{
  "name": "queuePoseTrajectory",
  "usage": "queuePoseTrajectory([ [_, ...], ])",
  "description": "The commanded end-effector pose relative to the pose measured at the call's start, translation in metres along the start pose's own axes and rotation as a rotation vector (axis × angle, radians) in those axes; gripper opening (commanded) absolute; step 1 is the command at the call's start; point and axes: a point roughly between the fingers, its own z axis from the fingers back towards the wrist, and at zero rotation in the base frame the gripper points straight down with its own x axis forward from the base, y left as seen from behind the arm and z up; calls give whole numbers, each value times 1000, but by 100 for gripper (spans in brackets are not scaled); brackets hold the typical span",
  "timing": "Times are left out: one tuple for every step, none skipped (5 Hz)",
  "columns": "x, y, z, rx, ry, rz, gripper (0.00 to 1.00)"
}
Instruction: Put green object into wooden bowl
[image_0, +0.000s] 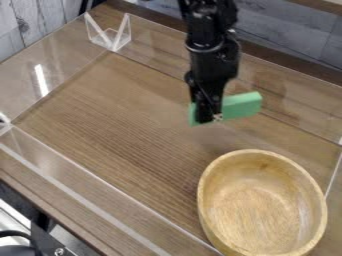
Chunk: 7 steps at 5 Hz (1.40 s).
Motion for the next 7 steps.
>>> queuePoseTrajectory([
  [15,5,16,61,-53,-4,0],
  [21,-2,8,54,-51,-34,0],
  [23,-3,10,51,-42,-25,0],
  [27,-5,5,45,-35,-36,0],
  [28,-8,4,45,-28,-31,0],
  [33,-10,-4,54,-20,29,0],
  [34,-11,-4,67,-17,100,0],
])
